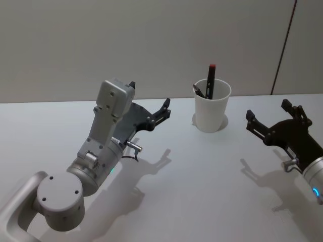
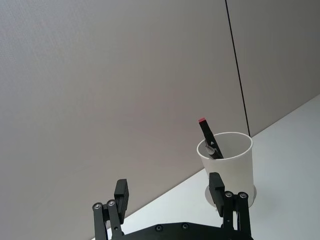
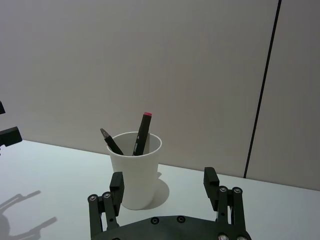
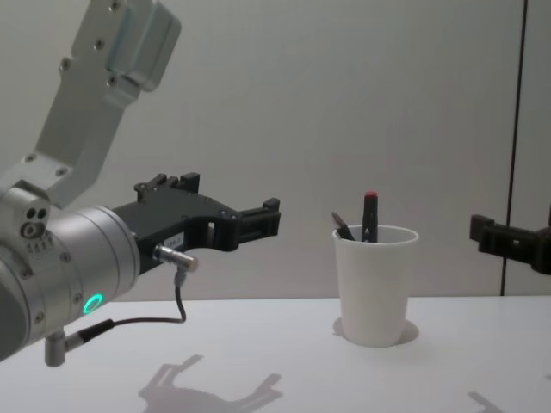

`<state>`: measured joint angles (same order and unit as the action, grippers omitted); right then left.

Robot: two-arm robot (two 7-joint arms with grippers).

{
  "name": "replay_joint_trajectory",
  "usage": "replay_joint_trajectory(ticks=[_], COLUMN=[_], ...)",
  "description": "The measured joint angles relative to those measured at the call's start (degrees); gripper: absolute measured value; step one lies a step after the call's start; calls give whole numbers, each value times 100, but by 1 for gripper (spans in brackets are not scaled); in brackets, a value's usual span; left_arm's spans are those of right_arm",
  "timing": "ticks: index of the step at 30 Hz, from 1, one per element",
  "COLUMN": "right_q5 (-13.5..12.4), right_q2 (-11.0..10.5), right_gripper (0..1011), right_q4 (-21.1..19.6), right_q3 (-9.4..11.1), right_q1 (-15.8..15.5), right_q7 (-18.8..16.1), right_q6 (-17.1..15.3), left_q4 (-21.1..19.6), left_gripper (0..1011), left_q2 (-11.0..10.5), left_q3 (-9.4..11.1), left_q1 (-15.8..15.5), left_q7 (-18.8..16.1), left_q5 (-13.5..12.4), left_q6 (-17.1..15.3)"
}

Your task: Place the pen into the pen holder.

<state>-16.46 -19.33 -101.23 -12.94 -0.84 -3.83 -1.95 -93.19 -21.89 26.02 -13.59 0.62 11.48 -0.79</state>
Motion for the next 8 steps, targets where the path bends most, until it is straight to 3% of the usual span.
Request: replay_joint_trajectory(ticks=[8], right_q5=[0], right_q2=[0], right_gripper=[1001], right_q4=[0], right_q3=[0], right_q1=[0], right_q7=[0], right_q6=[0], left_q4=[2], left_gripper=[1001], left_q2=[0], left_q3=[0], left_q1=[0], left_q7=[0], left_q5=[0], left_q6=[-1])
